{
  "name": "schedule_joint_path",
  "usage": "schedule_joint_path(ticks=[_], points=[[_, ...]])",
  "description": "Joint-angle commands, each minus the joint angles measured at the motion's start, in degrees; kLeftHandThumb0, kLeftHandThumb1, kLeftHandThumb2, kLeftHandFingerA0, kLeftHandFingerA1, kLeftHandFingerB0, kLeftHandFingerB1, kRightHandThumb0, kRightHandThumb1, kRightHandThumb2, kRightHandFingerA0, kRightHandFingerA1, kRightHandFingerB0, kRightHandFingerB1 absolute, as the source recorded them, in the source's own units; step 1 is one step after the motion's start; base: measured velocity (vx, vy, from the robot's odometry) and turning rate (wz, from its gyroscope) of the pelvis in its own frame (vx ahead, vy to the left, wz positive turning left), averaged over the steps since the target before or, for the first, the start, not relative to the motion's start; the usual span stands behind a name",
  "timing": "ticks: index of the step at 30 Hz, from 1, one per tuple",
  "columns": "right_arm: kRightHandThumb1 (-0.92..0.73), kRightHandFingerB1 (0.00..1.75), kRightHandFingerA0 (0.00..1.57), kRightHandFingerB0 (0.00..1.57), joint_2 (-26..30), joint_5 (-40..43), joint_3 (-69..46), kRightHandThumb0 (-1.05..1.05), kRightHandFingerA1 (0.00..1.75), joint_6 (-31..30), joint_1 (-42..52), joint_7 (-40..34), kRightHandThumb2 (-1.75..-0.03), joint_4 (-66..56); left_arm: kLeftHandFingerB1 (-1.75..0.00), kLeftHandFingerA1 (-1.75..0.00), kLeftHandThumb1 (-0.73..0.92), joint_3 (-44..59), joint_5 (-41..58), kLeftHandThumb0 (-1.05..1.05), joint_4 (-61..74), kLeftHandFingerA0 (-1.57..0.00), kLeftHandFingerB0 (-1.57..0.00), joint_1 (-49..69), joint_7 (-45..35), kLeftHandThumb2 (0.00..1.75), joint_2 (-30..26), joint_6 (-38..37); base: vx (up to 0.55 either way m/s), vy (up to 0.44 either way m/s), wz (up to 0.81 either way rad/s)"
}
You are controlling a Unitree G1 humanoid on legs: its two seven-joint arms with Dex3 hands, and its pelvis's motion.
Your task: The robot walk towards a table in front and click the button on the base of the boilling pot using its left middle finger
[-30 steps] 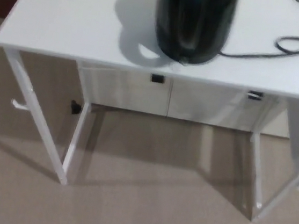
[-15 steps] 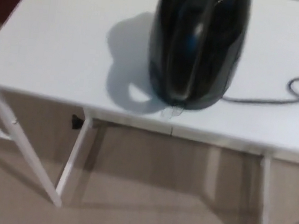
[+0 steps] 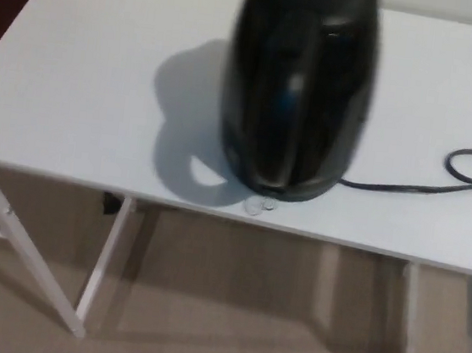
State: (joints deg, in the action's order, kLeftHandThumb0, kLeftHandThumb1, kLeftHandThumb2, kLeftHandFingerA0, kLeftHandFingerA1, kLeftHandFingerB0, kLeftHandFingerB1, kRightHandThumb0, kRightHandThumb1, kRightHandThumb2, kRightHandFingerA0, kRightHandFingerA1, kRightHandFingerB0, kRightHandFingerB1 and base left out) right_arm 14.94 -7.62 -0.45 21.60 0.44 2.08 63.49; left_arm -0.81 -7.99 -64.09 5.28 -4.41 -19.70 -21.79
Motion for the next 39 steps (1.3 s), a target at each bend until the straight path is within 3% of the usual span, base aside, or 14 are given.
schedule_joint_path(ticks=[1, 13, 14, 16, 18, 20, 24, 25, 26, 27, 28, 36, 37, 39], points=[[-0.47, 0.51, 0.58, 0.33, 0.0, 0.5, -0.4, -0.44, 0.62, -0.6, -0.1, -0.4, -0.78, 0.2, -0.35, -0.41, 0.50, 0.6, 0.3, -0.31, -0.3, -0.29, -0.21, -0.3, -0.9, 0.62, -1.4, 0.2, -0.01, 0.055, 0.08], [-0.47, 0.52, 0.65, 0.35, 0.2, -0.4, -0.1, -0.46, 0.65, 0.0, -1.4, -1.1, -0.78, 0.4, -0.30, -0.38, 0.56, -0.1, -0.6, -0.30, 1.1, -0.34, -0.21, -1.6, -0.8, 0.57, -2.2, 1.4, 0.02, 0.011, 0.04], [-0.59, 0.40, 0.68, 0.40, 0.2, -0.4, 0.0, -0.39, 0.54, 0.0, -1.4, -1.2, -0.57, 0.3, -0.30, -0.38, 0.56, -0.1, -0.6, -0.29, 1.2, -0.33, -0.21, -1.6, -0.8, 0.57, -2.2, 1.5, 0.00, 0.000, 0.00], [-0.47, 0.51, 0.62, 0.35, 0.2, 0.0, -0.2, -0.44, 0.64, -0.2, -1.5, -0.8, -0.78, 0.2, -0.30, -0.38, 0.56, -0.2, -0.6, -0.29, 1.4, -0.33, -0.21, -1.8, -0.8, 0.57, -2.3, 1.8, 0.00, 0.000, 0.00], [-0.59, 0.40, 0.67, 0.40, 0.2, -0.1, -0.2, -0.39, 0.53, -0.3, -1.5, -0.8, -0.57, -0.1, -0.30, -0.37, 0.56, -0.3, -0.8, -0.30, 1.4, -0.33, -0.22, -2.0, -0.6, 0.57, -2.3, 2.3, 0.00, 0.000, 0.00], [-0.47, 0.51, 0.62, 0.35, 0.1, 0.2, -0.4, -0.44, 0.63, -0.7, -1.8, -0.5, -0.78, -0.2, -0.30, -0.37, 0.57, 0.1, -0.1, -0.28, 1.5, -0.33, -0.21, -1.8, -1.0, 0.57, -2.2, 1.8, 0.00, 0.000, 0.00], [-0.47, 0.51, 0.59, 0.35, 0.1, 0.1, -0.2, -0.43, 0.63, -0.3, -1.3, -0.3, -0.79, -0.4, -0.29, -0.36, 0.57, -0.4, -0.7, -0.31, 3.1, -0.32, -0.19, 0.0, -0.7, 0.58, -2.5, 0.5, 0.00, 0.000, 0.00], [-0.47, 0.52, 0.59, 0.34, 0.0, 0.5, -0.5, -0.42, 0.64, 0.0, -1.4, 0.1, -0.78, -0.2, -0.35, -0.40, 0.47, -0.8, -0.8, -0.44, 5.5, -0.20, -0.11, 1.3, -1.3, 0.67, -2.7, -1.6, 0.00, 0.000, 0.00], [-0.47, 0.52, 0.60, 0.35, -0.2, 0.5, -0.5, -0.42, 0.63, -0.2, -1.5, -0.1, -0.78, -0.4, -0.48, -0.49, 0.46, -1.2, -0.9, -0.27, 8.0, 0.00, 0.00, 2.5, -2.3, 0.95, -3.1, -3.7, 0.00, 0.000, 0.00], [-0.47, 0.51, 0.59, 0.35, -0.2, 0.4, -0.3, -0.42, 0.63, -0.5, -1.8, 0.0, -0.78, -0.5, -0.24, -0.28, 0.51, -2.9, -3.3, -0.45, 14.0, -0.11, -0.07, 4.7, -1.1, 0.55, -4.3, -6.4, 0.00, 0.000, 0.00], [-0.47, 0.51, 0.60, 0.34, -0.2, 0.5, -0.4, -0.43, 0.63, -0.7, -1.9, 0.2, -0.78, -0.6, -0.24, -0.40, 0.37, -5.1, -8.4, -0.58, 19.0, -0.04, -0.02, 6.5, 2.9, 0.73, -5.9, -7.0, 0.00, 0.000, 0.00], [-0.60, 0.40, 0.69, 0.41, -0.1, -0.2, 0.1, -0.38, 0.54, -1.5, -3.7, -0.4, -0.57, -0.4, -0.24, -0.39, 0.40, -6.3, -23.4, -0.63, 59.5, -0.05, -0.04, 19.3, 5.9, 0.76, -10.3, -13.1, 0.00, 0.000, 0.00], [-0.48, 0.51, 0.61, 0.35, -0.2, 0.0, 0.0, -0.44, 0.63, -1.7, -4.0, -0.3, -0.79, -0.4, -0.18, -0.34, 0.42, -5.7, -24.8, -0.70, 65.3, -0.10, -0.10, 20.2, 4.8, 0.74, -10.3, -12.8, 0.00, 0.000, 0.00], [-0.48, 0.51, 0.59, 0.34, -0.2, 0.0, 0.0, -0.44, 0.62, -1.9, -4.1, -0.3, -0.79, -0.5, -0.26, -0.41, 0.40, -5.2, -26.7, -0.65, 71.7, -0.06, -0.04, 21.1, 3.8, 0.75, -10.1, -12.0, 0.00, 0.000, 0.00]])
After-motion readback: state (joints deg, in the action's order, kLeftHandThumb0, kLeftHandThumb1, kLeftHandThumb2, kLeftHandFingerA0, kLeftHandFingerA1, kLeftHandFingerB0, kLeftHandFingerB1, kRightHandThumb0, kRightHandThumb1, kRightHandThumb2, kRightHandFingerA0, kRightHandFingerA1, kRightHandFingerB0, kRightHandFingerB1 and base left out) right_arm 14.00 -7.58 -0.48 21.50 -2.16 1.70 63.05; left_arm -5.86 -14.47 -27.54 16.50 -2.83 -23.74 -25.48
